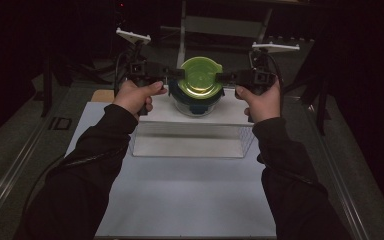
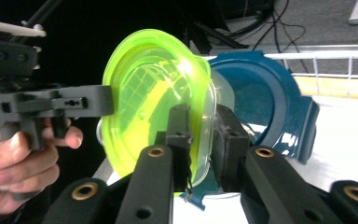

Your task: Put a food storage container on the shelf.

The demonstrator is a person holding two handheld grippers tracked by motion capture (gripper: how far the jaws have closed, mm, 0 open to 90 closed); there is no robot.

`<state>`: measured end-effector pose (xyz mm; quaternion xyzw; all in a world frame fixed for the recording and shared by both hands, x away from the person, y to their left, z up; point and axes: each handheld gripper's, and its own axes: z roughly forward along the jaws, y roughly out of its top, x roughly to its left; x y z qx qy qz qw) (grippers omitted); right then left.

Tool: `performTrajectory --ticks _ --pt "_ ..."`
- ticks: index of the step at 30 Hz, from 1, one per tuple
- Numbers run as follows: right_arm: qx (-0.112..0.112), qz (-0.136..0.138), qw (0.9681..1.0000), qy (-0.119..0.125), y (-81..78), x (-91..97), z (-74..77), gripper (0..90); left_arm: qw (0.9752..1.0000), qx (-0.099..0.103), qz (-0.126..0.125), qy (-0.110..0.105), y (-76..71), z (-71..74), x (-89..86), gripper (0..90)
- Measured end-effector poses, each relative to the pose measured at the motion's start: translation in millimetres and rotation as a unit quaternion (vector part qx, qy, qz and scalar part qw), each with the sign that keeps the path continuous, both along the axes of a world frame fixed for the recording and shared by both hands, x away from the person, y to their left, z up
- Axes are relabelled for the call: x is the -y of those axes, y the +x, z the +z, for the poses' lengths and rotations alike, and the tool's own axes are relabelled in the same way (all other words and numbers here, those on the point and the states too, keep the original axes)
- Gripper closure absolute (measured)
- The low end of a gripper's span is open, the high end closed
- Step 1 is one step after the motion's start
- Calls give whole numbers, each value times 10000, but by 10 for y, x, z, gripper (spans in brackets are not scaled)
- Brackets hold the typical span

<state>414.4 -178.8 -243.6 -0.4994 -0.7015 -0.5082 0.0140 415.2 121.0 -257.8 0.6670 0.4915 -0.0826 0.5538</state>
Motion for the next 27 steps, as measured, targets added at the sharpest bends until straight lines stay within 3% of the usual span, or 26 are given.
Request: performTrajectory --ticks 15,21,27 --pt "-124 -252 9996 72 226 -41 -36 707 9995 137 261 -130 190 -128 3 669" --pt "-209 -291 9993 81 277 -50 -55 602 9992 210 324 -121 223 -150 21 583" --pt "-56 -309 9995 91 260 -39 -38 485 9975 393 531 -243 191 -111 -48 525"
